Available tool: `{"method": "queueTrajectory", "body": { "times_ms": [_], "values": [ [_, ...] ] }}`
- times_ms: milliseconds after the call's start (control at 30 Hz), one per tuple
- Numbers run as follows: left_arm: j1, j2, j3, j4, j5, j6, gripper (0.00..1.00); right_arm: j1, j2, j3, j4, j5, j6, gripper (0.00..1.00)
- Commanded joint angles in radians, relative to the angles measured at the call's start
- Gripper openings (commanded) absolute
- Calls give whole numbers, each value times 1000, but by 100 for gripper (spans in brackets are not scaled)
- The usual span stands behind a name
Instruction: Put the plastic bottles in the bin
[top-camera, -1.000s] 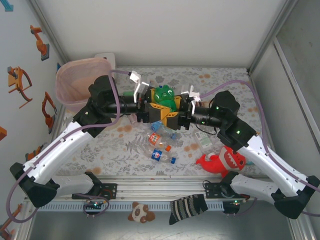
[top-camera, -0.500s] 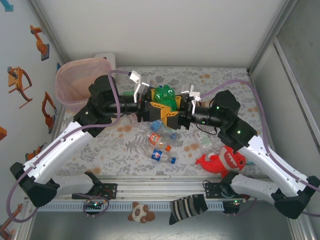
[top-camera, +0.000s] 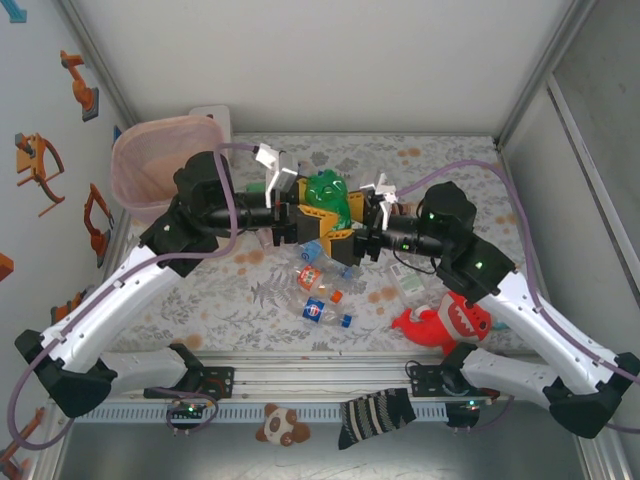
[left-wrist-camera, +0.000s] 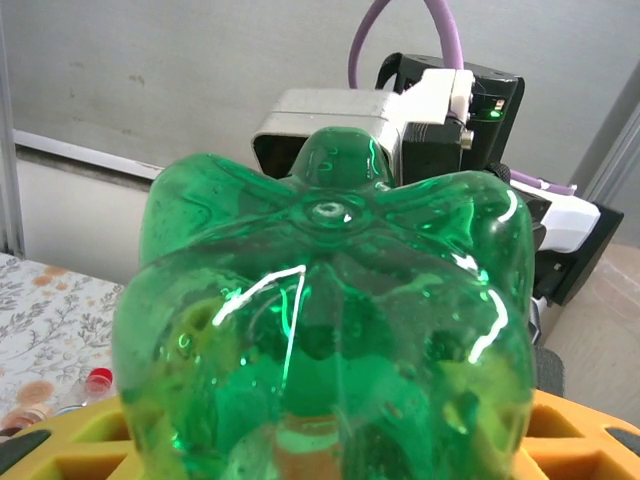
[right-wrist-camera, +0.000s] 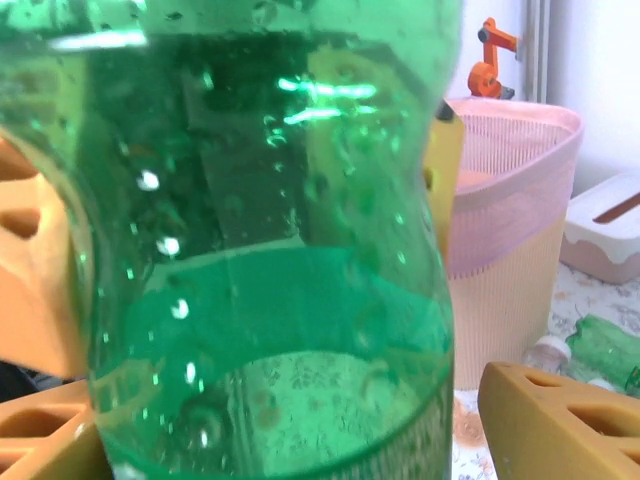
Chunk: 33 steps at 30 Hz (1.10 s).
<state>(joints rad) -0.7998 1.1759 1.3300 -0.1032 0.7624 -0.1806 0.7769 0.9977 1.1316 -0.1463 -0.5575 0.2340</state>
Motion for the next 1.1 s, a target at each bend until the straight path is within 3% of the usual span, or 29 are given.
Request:
{"method": "queueTrajectory", "body": {
  "times_ms": [0, 267, 600, 767, 1067],
  "values": [
    [16, -27, 47, -26, -21, 35, 47, 1, -43, 7, -56, 52, -10, 81],
    [102, -37, 121, -209, -206, 68, 47, 1, -103, -12, -131, 115, -31, 82],
    [250, -4, 312, -536, -657, 196, 47, 1, -126, -11, -160, 175, -58, 82],
    [385, 30, 384, -627, -754, 224, 47, 1, -114, 5, -182, 188, -64, 82],
    [662, 111, 443, -701, -811, 231, 46, 1, -106, 15, -196, 192, -73, 82]
  ]
}}
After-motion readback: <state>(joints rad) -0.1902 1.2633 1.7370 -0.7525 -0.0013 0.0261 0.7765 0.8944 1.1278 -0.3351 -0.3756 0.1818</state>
